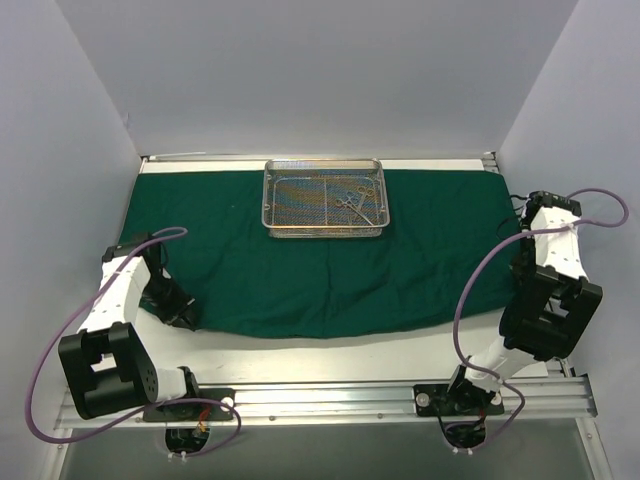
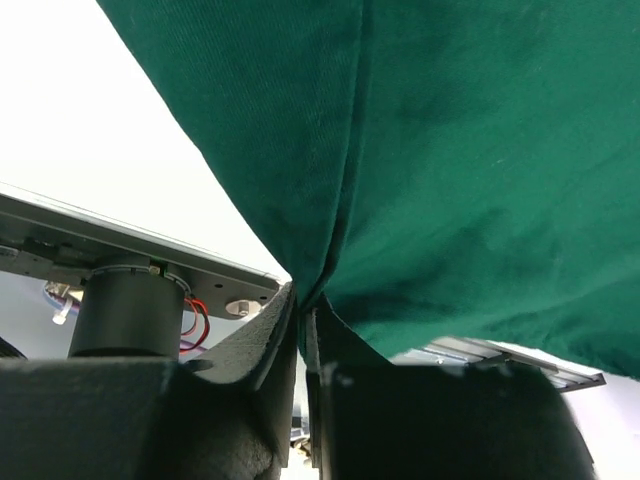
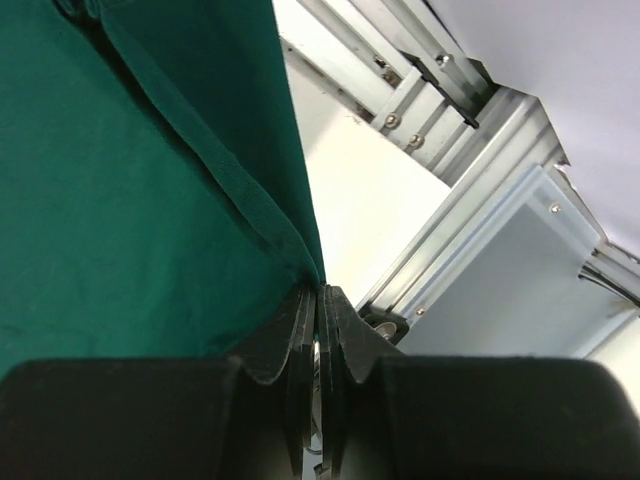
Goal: Open and lay out the surgical kit
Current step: Open the surgical kit at the center of the board.
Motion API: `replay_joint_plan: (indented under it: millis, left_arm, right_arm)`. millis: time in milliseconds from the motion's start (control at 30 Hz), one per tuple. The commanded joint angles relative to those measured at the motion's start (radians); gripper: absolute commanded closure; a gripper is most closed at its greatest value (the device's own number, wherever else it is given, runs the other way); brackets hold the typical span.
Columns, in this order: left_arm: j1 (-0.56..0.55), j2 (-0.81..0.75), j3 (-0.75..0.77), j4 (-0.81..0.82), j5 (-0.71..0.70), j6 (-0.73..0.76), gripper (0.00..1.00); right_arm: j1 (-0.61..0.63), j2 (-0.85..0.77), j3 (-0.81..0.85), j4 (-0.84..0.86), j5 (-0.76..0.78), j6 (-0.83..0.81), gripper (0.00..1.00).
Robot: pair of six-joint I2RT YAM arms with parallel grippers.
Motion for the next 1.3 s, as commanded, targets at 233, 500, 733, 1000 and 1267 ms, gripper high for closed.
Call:
replay_joint_plan:
  millis: [233,500,733,1000,1267]
  left_arm:
    - [0.007,-0.006,0.002,-0.094,0.031,-0.017,0.89]
    - [0.008,-0.017,0.005,-0.129,-0.001,-0.072,0.8]
    - [0.004,-0.069,0.034,-0.181,-0.012,-0.105,0.77]
    - [0.008,-0.089,0.139,-0.255,-0.019,-0.108,0.45]
    - [0.01,-0.05,0.429,-0.329,-0.058,-0.128,0.41]
  right_arm:
    - [-0.018,0.074,-0.002,-0.113,0.149,0.066,1.0]
    - [-0.084,0.182,-0.017,-0.113,0.189,0.089,1.0]
    - [-0.084,0.306,-0.012,-0.127,0.221,0.107,1.0]
    - [0.106,0.233,0.085,-0.165,0.097,0.043,0.27]
    - [0.347,0.211,0.403,-0.101,0.085,0.001,0.17]
